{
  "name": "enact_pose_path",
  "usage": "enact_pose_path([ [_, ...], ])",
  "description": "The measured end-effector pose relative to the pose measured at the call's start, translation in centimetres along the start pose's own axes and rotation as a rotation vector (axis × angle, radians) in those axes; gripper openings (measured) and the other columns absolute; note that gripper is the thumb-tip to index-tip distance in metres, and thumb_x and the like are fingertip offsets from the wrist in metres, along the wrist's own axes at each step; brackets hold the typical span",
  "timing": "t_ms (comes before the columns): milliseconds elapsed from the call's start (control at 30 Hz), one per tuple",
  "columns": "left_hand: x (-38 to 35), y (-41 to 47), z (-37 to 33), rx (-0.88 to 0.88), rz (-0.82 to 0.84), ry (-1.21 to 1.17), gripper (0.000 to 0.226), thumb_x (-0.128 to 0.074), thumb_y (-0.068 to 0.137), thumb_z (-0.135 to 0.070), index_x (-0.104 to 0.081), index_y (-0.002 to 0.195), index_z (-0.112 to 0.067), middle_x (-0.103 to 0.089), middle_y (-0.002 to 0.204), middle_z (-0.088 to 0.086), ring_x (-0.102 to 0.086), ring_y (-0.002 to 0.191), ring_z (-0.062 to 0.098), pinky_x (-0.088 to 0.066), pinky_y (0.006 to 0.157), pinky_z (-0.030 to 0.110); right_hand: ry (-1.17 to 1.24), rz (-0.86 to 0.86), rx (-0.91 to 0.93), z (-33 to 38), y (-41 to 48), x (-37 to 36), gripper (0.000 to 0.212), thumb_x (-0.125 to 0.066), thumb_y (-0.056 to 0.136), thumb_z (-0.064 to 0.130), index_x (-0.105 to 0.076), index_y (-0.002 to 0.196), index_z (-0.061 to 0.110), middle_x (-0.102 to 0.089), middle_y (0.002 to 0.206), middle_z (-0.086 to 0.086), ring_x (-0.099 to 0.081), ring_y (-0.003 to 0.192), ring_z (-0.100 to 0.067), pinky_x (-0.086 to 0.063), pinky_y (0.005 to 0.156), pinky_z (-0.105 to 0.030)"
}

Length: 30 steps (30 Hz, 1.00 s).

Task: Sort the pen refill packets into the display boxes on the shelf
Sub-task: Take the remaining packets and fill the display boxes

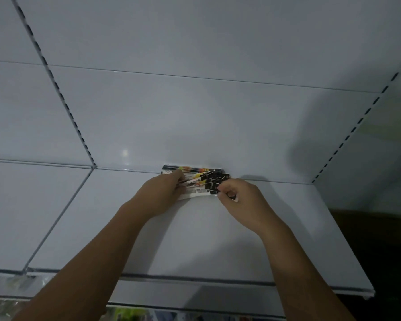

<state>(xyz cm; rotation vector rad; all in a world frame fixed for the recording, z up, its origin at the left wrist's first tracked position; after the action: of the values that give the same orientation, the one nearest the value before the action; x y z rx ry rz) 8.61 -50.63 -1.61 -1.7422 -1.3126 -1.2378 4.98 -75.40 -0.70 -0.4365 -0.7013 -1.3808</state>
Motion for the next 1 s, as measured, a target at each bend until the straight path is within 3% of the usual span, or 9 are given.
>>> enact_pose_path([
  [133, 0.0, -0.3, -0.6, -0.045, -0.039, 0.037, 0.048, -0.058, 0.102, -0.038, -0.045, 0.146, -0.025, -0.068, 0.133, 0.002, -0.064, 0.115, 0.036, -0.049, 0.088, 0.041, 0.008, -0.029, -0.006, 0.1, -0.1, -0.5, 0.012, -0.071, 0.096, 0.027, -0.073, 0.106, 0.033, -0.071, 0.099, 0.019, -0.066, 0.094, 0.005, -0.051, 0.086, -0.017],
  [200, -0.3, -0.1, -0.9, -0.079, -0.055, 0.08, 0.057, -0.059, 0.101, -0.045, -0.04, 0.152, -0.027, -0.066, 0.136, 0.0, -0.065, 0.117, 0.033, -0.051, 0.088, 0.04, 0.012, -0.03, -0.011, 0.1, -0.1, -0.7, 0.011, -0.071, 0.095, 0.027, -0.073, 0.105, 0.033, -0.071, 0.099, 0.018, -0.066, 0.094, 0.004, -0.05, 0.086, -0.017],
  [300, -0.7, 0.4, -1.0, -0.079, -0.078, 0.104, 0.05, -0.06, 0.098, -0.054, -0.049, 0.141, -0.029, -0.07, 0.127, -0.006, -0.067, 0.113, 0.025, -0.054, 0.086, 0.037, 0.015, -0.028, -0.012, 0.3, -0.2, -0.8, 0.011, -0.07, 0.097, 0.028, -0.072, 0.104, 0.035, -0.07, 0.099, 0.02, -0.065, 0.095, 0.005, -0.05, 0.087, -0.017],
  [433, -1.0, 0.6, -0.9, -0.07, -0.127, 0.085, 0.029, -0.059, 0.1, -0.051, -0.059, 0.117, -0.027, -0.068, 0.108, -0.007, -0.068, 0.098, 0.023, -0.051, 0.074, 0.035, 0.017, -0.03, -0.02, 0.5, -0.3, -0.9, 0.011, -0.07, 0.097, 0.029, -0.072, 0.105, 0.036, -0.07, 0.1, 0.02, -0.065, 0.096, 0.004, -0.05, 0.086, -0.017],
  [633, -1.6, 0.8, 0.0, -0.143, -0.207, 0.074, 0.023, -0.069, 0.09, -0.034, -0.067, 0.11, -0.023, -0.055, 0.116, -0.005, -0.061, 0.097, 0.023, -0.05, 0.073, 0.036, 0.011, -0.023, -0.028, 0.2, -0.3, -1.1, 0.011, -0.069, 0.097, 0.029, -0.072, 0.105, 0.036, -0.07, 0.1, 0.018, -0.065, 0.097, 0.003, -0.046, 0.085, -0.013],
  [767, -1.9, 1.1, 0.2, -0.191, -0.229, 0.236, 0.026, -0.077, 0.08, -0.03, -0.067, 0.102, -0.019, -0.063, 0.113, -0.001, -0.058, 0.102, 0.028, -0.048, 0.077, 0.04, 0.012, -0.028, -0.025, 0.0, -0.5, -0.9, 0.01, -0.07, 0.097, 0.028, -0.073, 0.105, 0.033, -0.071, 0.101, 0.016, -0.064, 0.096, 0.001, -0.047, 0.084, -0.014],
  [867, -2.0, 1.3, 0.2, -0.196, -0.271, 0.283, 0.028, -0.076, 0.078, -0.017, -0.065, 0.103, -0.018, -0.07, 0.109, 0.0, -0.06, 0.097, 0.029, -0.045, 0.077, 0.04, 0.014, -0.028, -0.032, -0.1, -0.5, -0.9, 0.01, -0.07, 0.097, 0.029, -0.072, 0.102, 0.037, -0.071, 0.1, 0.017, -0.064, 0.096, 0.003, -0.047, 0.083, -0.013],
  [1000, -1.8, 1.8, 0.3, -0.199, -0.267, 0.257, 0.023, -0.061, 0.095, -0.02, -0.059, 0.117, -0.019, -0.071, 0.11, -0.003, -0.061, 0.099, 0.026, -0.038, 0.082, 0.04, -0.006, -0.021, -0.036, -0.6, -0.6, -1.1, 0.008, -0.07, 0.097, 0.03, -0.073, 0.102, 0.035, -0.071, 0.099, 0.018, -0.065, 0.095, 0.001, -0.05, 0.084, -0.019],
])
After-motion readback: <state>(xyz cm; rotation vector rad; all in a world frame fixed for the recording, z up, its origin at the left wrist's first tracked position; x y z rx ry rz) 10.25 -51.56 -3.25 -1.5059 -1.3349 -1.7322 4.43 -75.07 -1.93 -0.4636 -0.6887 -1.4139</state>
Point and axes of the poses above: each hand's wrist, its own y-axis towards the middle knuckle, its own x-axis out of the back of the hand, z = x × y, the point moved 3 cm from there along y, towards the middle knuckle
